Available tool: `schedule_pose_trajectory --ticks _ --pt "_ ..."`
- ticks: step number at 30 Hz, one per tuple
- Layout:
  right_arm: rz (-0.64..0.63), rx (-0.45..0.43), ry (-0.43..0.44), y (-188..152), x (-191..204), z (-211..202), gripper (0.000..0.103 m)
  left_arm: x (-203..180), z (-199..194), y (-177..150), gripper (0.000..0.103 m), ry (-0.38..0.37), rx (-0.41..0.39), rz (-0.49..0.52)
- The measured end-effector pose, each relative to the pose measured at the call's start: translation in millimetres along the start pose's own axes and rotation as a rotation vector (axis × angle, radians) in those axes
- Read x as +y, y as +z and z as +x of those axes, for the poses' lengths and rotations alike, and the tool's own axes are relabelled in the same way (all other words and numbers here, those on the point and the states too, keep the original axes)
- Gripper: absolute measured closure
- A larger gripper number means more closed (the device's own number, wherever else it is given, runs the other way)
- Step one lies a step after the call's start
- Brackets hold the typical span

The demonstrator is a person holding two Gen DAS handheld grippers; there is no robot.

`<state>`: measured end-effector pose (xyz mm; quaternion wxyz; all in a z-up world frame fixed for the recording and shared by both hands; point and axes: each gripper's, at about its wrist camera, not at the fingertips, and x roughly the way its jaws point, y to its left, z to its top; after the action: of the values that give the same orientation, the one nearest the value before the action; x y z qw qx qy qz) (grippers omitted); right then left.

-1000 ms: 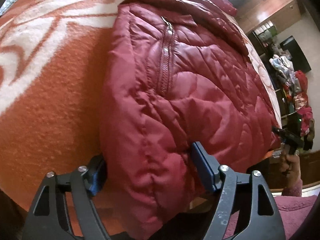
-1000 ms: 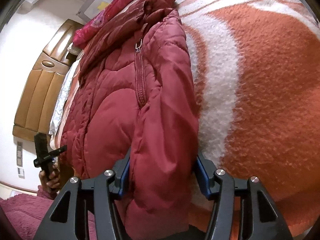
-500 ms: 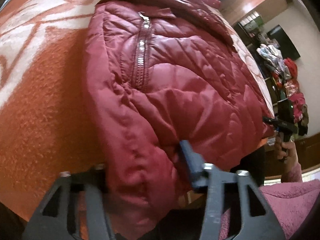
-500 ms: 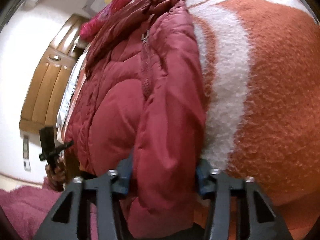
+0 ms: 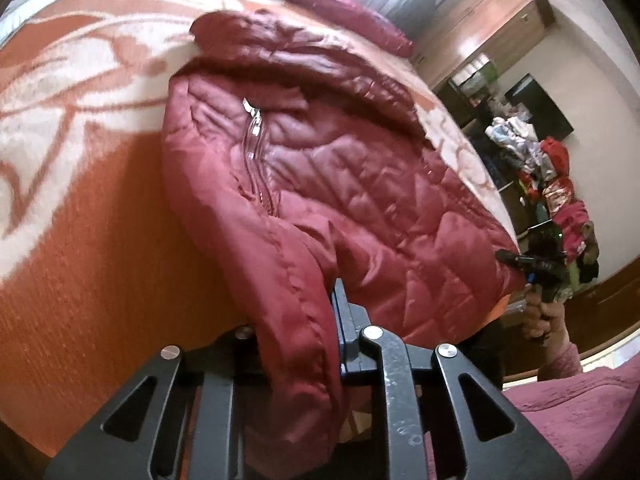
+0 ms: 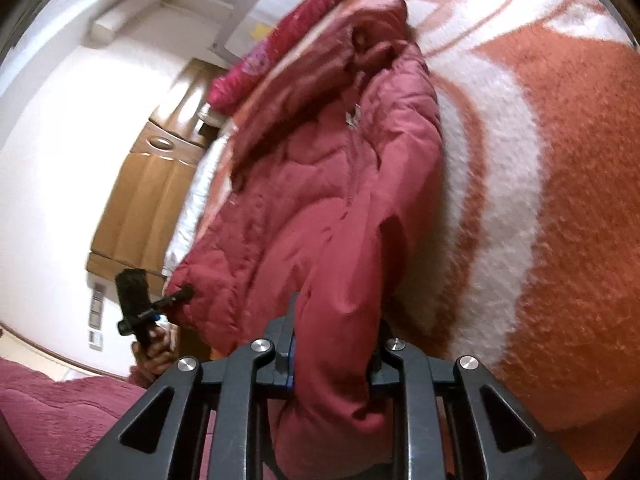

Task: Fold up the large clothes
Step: 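Grip the coat side edge with both tools and fold it over the body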

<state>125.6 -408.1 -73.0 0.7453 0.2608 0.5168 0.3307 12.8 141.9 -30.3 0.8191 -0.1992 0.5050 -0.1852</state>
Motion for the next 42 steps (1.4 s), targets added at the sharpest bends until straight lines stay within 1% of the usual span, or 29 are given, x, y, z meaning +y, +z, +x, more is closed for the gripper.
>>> schedule_pose_trajectory --ticks 4,5,8,15,18,22,24,25,28,29,32,35,39,42 --pt "-0.006 -0.056 0.076 6.3 4.9 -11.0 0.082 -6.7 -10.5 8.9 0.087 -0.028 -0.048 -0.003" --pt "-0.012 -0.074 0.092 8.4 12.0 -10.9 0.082 -8.4 -13.5 11.7 0.087 -0.037 -0.065 -0.001" --pt "-0.032 -0.112 0.122 17.3 21.4 -14.9 0.082 -13.1 -18.0 18.9 0.087 -0.047 -0.097 0.002" --pt "-0.037 -0.185 0.164 32.4 33.8 -15.6 0.082 -15.9 -27.8 35.8 0.087 -0.055 -0.156 0.009" --pt "-0.04 -0.223 0.174 46.0 39.9 -16.8 0.083 -19.4 -32.9 52.9 0.087 -0.064 -0.201 0.014" --pt "-0.043 -0.279 0.181 72.3 46.8 -17.9 0.083 -25.9 -38.6 78.8 0.087 -0.067 -0.262 0.027" --pt "-0.057 -0.309 0.166 87.6 53.6 -18.4 0.083 -27.0 -39.4 94.3 0.087 -0.06 -0.286 0.031" --pt "-0.069 -0.322 0.144 94.9 58.2 -19.0 0.083 -27.1 -39.2 104.0 0.087 -0.057 -0.298 0.032" --pt "-0.115 -0.35 0.042 116.6 75.0 -17.7 0.083 -25.2 -37.0 125.9 0.087 -0.048 -0.312 0.031" --pt "-0.12 -0.359 0.023 125.0 80.1 -17.1 0.083 -24.0 -35.4 134.4 0.087 -0.043 -0.315 0.029" --pt "-0.124 -0.385 -0.004 151.9 87.0 -14.1 0.083 -20.7 -29.6 160.1 0.087 -0.028 -0.323 0.023" --pt "-0.1 -0.409 -0.03 178.4 85.6 -7.6 0.083 -13.9 -19.6 188.6 0.086 -0.007 -0.325 -0.005" --pt "-0.032 -0.435 -0.073 215.7 78.3 7.9 0.083 -1.1 -0.9 228.9 0.086 0.015 -0.321 -0.064" --pt "-0.016 -0.45 -0.126 245.3 75.3 24.3 0.083 8.2 19.9 260.4 0.086 0.059 -0.317 -0.088"
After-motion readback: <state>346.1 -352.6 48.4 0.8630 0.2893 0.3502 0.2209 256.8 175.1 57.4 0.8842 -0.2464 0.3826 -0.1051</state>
